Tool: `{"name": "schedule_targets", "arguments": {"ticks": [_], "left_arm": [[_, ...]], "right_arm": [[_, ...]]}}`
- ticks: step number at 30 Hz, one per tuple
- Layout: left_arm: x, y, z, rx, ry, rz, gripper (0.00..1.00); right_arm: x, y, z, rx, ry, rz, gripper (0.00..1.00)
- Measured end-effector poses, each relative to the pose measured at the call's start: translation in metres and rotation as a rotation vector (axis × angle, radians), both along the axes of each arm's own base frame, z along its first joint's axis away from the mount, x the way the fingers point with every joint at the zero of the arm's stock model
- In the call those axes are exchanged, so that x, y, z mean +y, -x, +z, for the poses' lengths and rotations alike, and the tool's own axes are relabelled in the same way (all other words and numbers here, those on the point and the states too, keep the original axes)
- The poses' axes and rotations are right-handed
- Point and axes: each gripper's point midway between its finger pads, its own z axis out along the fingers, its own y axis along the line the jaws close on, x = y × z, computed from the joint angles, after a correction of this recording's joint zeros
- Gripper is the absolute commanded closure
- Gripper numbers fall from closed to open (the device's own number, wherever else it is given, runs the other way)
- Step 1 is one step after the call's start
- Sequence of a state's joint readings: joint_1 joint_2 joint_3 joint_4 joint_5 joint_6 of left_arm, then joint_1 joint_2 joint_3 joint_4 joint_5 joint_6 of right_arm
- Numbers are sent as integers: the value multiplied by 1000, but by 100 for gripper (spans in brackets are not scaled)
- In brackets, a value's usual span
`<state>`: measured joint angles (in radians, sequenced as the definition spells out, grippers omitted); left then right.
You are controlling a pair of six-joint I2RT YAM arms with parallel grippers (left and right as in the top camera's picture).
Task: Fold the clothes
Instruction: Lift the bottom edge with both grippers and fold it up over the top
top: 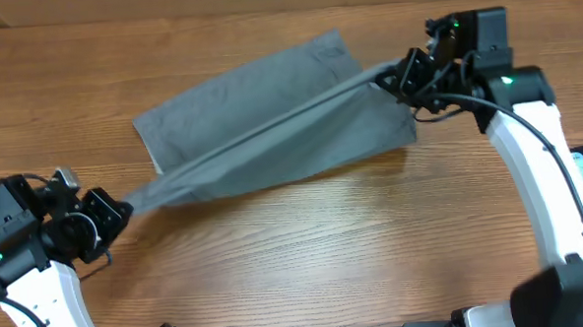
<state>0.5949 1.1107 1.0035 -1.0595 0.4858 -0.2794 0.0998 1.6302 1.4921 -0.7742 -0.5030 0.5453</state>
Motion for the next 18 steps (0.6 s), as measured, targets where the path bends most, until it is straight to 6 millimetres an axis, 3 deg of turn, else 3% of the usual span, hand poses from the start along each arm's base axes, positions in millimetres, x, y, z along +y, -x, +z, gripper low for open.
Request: {"name": "schedule_targets", "arguments": {"ticks": [3, 11, 18], "left_arm": [[12, -21, 1, -56, -33, -1, 96], [37, -75, -5, -168, -94, -14, 96], [40, -118, -31, -185, -105, -31, 96]], "right_arm": [[11, -24, -7, -55, -27, 26, 96], [32, -64, -11, -195, -60, 70, 96], [35, -93, -15, -281, -64, 37, 96]]}}
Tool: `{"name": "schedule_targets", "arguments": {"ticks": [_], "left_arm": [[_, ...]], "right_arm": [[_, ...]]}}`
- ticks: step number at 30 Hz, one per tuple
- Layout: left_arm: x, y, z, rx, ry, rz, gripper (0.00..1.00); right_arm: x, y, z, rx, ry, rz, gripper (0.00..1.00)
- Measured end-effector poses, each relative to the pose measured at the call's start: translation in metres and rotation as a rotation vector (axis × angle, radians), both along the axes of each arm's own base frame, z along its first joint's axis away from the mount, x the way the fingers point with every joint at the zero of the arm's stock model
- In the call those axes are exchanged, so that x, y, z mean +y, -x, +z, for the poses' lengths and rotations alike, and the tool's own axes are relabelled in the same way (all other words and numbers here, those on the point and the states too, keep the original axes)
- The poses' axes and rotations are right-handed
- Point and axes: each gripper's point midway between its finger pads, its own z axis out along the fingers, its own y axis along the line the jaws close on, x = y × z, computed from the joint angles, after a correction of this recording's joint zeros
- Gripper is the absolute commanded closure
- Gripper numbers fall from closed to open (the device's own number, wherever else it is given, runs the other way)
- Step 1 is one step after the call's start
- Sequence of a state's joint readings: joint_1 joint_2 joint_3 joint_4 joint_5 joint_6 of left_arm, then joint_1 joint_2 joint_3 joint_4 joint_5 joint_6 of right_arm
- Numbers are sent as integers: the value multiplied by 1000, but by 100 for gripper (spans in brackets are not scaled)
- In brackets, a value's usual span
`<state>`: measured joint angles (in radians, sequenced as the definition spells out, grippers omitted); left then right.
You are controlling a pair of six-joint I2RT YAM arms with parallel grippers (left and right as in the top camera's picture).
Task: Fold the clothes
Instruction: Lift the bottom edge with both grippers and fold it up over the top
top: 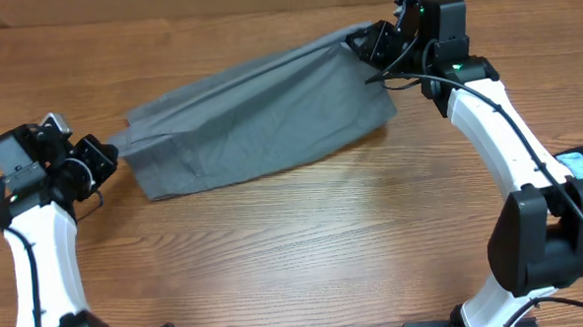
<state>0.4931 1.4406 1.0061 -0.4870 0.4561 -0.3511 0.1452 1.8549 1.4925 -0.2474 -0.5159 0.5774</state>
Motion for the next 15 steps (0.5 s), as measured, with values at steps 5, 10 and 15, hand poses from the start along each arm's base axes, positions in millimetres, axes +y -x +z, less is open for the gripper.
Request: {"name": "schedule_targets", "arguments": {"ticks": [5, 10, 15], "left_arm": [[11, -19, -19, 3, 18, 56, 96], [18, -29, -30, 4, 31, 93, 95], [21, -42, -36, -20, 6, 98, 92]], "right_arm": [[9, -11, -14, 19, -33, -29, 96], [13, -19, -45, 90, -54, -49, 96], [13, -26, -78, 147, -58, -73, 96]]}}
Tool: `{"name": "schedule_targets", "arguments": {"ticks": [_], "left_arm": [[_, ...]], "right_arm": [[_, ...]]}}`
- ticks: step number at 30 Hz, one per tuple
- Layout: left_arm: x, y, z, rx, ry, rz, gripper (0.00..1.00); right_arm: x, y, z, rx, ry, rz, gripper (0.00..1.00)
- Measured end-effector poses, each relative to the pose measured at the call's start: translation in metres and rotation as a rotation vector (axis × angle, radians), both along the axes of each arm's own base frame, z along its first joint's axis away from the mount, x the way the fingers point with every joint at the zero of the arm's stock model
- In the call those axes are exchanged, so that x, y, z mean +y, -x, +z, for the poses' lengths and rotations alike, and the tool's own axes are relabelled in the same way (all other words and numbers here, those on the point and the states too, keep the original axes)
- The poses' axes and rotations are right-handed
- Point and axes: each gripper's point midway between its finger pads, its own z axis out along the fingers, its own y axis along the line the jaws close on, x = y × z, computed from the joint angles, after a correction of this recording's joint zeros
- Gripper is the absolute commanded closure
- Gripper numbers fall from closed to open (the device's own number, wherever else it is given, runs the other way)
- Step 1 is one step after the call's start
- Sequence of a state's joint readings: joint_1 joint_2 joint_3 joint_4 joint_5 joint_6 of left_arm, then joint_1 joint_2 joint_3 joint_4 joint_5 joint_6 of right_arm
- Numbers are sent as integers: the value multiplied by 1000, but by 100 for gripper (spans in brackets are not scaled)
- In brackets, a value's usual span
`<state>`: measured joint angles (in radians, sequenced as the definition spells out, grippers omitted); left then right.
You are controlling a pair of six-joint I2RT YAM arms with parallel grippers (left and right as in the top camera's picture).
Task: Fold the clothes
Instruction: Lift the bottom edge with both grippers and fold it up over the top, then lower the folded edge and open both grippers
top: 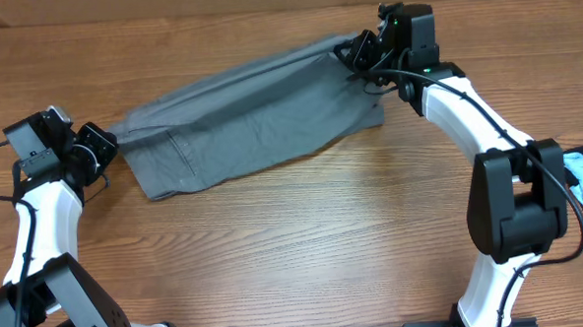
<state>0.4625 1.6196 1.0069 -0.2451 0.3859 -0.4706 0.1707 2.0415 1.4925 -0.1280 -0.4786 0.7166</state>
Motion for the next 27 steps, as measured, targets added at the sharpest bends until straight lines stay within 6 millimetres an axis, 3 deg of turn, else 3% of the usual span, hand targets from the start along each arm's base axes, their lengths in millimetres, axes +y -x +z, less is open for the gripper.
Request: {"name": "schedule_targets", "arguments": {"ticks": [6, 7, 8, 10, 11, 12, 18, 24, 27], "left_arm": [[0, -15, -2, -32, -44, -3, 90], [0, -16, -3, -32, -50, -1, 89], [1, -17, -4, -27, -56, 3, 83], [5, -16, -6, -18, -73, 19, 44], [8, -15, -7, -14, -83, 34, 0], [12, -15, -7, -10, -92, 47, 0], [20, 0, -19, 63, -104, 74, 0], [17, 20, -34, 158, -96, 42, 0], [7, 30, -41, 200, -62, 2, 0]], "right_arm": [[-2, -4, -10, 15, 2, -20, 95], [-2, -4, -10, 12, 2, -21, 90], [-2, -5, -9, 7, -1, -23, 78], [-4, -7, -8, 4, -3, -35, 42], [-8, -9, -7, -4, 5, -45, 32], [-12, -11, -7, -4, 7, -55, 24], [-36, -12, -10, 3, 34, -53, 5], [-56, 19, -43, 150, 111, 20, 0], [-76, 37, -61, 239, 169, 23, 0]]}}
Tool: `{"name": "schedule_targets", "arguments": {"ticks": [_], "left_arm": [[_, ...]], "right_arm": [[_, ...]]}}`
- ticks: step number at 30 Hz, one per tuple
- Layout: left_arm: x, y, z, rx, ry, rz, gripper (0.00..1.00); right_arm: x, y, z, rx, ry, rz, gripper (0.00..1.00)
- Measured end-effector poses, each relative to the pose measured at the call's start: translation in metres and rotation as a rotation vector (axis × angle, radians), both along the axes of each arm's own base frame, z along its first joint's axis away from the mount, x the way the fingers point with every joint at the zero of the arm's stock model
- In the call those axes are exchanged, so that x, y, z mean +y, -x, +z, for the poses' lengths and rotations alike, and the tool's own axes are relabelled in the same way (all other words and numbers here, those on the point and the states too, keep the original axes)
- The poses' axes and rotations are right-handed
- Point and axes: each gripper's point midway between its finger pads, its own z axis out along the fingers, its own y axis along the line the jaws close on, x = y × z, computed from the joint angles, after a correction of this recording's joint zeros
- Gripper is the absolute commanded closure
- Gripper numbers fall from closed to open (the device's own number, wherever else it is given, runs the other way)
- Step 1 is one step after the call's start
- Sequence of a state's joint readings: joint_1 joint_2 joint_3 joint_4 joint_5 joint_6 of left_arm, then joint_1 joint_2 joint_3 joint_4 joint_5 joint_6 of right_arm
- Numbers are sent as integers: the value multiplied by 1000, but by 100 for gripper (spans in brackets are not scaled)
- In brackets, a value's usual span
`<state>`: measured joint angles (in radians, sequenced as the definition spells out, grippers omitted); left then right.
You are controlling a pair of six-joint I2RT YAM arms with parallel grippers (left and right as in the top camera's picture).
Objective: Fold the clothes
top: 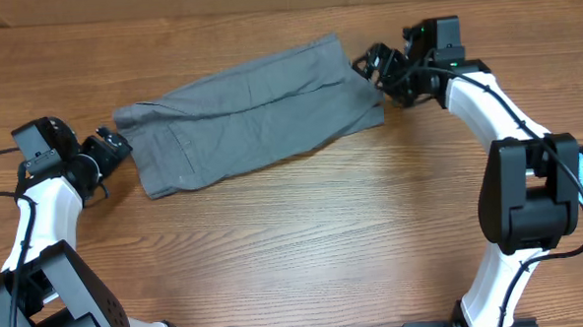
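Note:
A grey garment [245, 111] lies flat on the wooden table [305, 242], folded into a long strip that slants from lower left to upper right. My left gripper [114, 148] sits just off the strip's left end, open and holding nothing. Beside the strip's right end, my right gripper [370, 67] is open too, with its fingers clear of the cloth.
A light blue cloth shows at the table's right edge, partly cut off. Both white arms reach in from the front corners, the left one along the left edge and the right one along the right side.
Both grippers have let go of the garment and drawn slightly away from its ends. The cloth now lies flatter, and its right end has settled onto the table.
At first both grippers held the garment's front edge stretched taut, lifted above its back half. They then held it farther back, over the rear edge, and lower. Now the folded garment rests flat, with both grippers off it.

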<state>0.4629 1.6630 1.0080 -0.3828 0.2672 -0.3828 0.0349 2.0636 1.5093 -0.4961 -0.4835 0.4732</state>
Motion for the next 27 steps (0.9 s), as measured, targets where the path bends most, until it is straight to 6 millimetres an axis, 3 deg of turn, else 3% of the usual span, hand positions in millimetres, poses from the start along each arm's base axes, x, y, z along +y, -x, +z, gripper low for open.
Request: {"name": "schedule_targets", "arguments": {"ticks": [4, 8, 9, 12, 13, 20, 21, 22, 24, 27], "left_arm": [[-15, 11, -6, 46, 65, -41, 0], [-30, 22, -10, 86, 134, -63, 5], [-33, 25, -11, 99, 148, -68, 6], [-39, 33, -14, 130, 178, -77, 6], [-41, 35, -15, 140, 184, -81, 6], [-49, 48, -18, 187, 209, -114, 6], [-50, 48, -18, 188, 211, -116, 6], [-50, 49, -18, 191, 212, -118, 6], [-51, 50, -19, 196, 216, -118, 6], [-51, 51, -19, 200, 218, -117, 6]], "right_arm": [[-35, 14, -16, 83, 72, -46, 0], [-49, 13, -19, 79, 112, -55, 4], [-47, 13, -19, 75, 115, -49, 6], [-33, 11, -23, 47, 131, 7, 37], [-28, 11, -26, 44, 134, 26, 41], [13, 25, -41, 72, 134, 145, 31], [16, 28, -42, 82, 136, 151, 38], [19, 31, -43, 90, 138, 164, 64], [22, 36, -45, 107, 142, 177, 94], [22, 46, -49, 153, 152, 179, 96]]}}
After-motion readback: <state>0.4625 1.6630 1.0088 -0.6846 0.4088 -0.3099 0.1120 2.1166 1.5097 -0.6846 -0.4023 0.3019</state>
